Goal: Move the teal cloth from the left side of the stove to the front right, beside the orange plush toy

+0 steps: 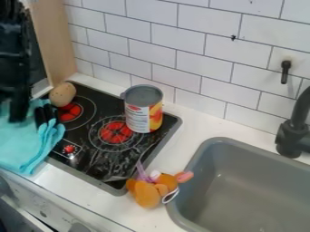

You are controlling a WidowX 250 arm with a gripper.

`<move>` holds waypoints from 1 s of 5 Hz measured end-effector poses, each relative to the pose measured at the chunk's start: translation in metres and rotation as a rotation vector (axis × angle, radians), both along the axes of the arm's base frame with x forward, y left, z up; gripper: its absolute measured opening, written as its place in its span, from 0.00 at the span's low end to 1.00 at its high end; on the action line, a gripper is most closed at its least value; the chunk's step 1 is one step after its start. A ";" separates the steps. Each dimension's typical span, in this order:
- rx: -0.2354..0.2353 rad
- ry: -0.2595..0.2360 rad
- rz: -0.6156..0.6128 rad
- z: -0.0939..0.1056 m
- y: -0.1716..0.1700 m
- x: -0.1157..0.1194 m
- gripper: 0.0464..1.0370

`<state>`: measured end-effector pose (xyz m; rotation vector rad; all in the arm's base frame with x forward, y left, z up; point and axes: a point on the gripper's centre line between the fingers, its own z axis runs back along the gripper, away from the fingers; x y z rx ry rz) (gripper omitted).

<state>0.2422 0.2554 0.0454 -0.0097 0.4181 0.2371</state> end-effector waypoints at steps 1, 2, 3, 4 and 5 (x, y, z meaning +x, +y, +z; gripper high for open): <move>0.020 -0.041 0.025 -0.008 -0.007 -0.003 0.97; 0.016 -0.115 0.062 -0.012 -0.015 -0.005 0.97; -0.021 -0.151 0.097 -0.012 -0.033 -0.006 0.97; -0.112 -0.155 0.031 -0.012 -0.079 -0.006 0.97; -0.202 -0.137 -0.069 -0.017 -0.128 -0.019 0.97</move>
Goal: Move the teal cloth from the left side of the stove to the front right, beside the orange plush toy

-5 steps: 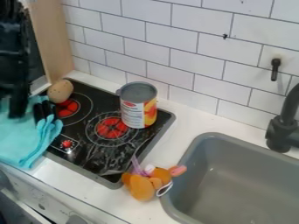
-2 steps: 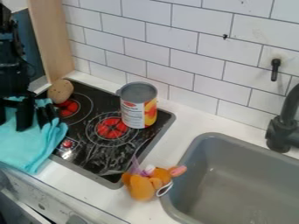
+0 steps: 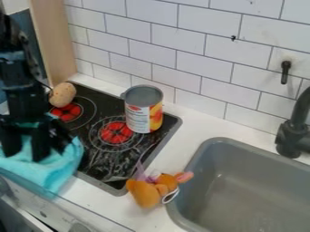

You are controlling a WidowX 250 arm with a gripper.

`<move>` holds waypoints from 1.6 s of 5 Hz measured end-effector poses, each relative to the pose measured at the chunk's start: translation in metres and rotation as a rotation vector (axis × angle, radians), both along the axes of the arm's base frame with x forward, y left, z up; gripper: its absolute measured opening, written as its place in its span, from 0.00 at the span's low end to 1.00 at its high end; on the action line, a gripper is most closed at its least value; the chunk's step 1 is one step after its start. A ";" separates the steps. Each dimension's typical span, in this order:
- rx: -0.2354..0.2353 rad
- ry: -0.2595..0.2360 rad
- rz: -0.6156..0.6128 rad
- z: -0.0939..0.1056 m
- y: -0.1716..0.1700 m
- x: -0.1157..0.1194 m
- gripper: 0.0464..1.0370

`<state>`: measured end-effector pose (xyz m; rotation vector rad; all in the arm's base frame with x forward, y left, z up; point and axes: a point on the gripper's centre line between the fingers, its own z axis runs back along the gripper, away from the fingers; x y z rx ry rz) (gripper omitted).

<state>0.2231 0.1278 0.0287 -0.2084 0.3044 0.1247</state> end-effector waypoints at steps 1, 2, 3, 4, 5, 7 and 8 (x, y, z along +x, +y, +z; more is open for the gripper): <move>-0.054 -0.002 -0.090 -0.002 -0.048 -0.010 0.97; -0.100 -0.023 -0.077 -0.004 -0.093 -0.008 0.97; -0.140 -0.041 -0.043 -0.003 -0.107 0.004 0.97; -0.139 -0.041 -0.020 0.002 -0.105 0.015 0.97; -0.032 -0.146 -0.003 0.025 -0.082 0.052 0.97; 0.115 -0.143 -0.010 0.064 -0.035 0.060 0.97; 0.090 -0.157 -0.032 0.080 -0.021 0.058 0.97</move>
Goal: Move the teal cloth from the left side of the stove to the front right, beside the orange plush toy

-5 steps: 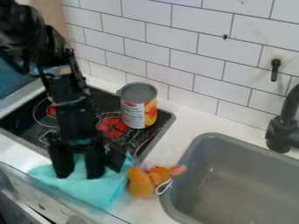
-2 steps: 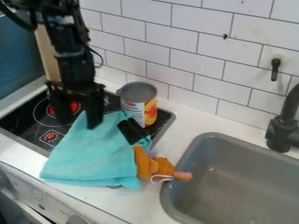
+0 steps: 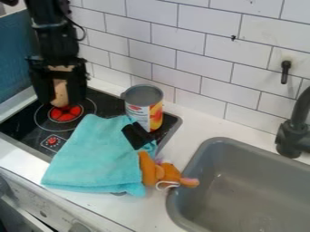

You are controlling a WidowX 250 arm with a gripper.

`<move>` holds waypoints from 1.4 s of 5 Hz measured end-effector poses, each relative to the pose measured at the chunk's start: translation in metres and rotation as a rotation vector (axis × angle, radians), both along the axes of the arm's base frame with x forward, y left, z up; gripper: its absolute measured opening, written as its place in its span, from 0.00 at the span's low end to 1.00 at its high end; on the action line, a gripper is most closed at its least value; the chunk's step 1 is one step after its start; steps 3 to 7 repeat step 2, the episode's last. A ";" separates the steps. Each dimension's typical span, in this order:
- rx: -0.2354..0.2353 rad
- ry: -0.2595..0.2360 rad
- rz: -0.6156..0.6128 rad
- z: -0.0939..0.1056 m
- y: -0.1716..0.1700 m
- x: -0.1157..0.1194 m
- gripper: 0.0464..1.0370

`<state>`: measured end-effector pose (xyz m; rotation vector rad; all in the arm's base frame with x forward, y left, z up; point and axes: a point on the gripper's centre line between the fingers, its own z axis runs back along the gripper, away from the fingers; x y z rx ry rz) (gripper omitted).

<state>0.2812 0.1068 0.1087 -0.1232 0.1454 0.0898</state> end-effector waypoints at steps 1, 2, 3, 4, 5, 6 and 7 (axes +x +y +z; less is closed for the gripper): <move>-0.017 0.006 -0.044 0.018 0.006 -0.010 0.97; -0.011 0.011 -0.080 0.026 0.015 -0.017 0.97; -0.011 0.011 -0.080 0.026 0.015 -0.017 0.97; -0.011 0.011 -0.080 0.026 0.015 -0.017 0.97; -0.011 0.011 -0.080 0.026 0.015 -0.017 0.97; -0.011 0.011 -0.080 0.026 0.015 -0.017 0.97; -0.011 0.011 -0.080 0.026 0.015 -0.017 0.97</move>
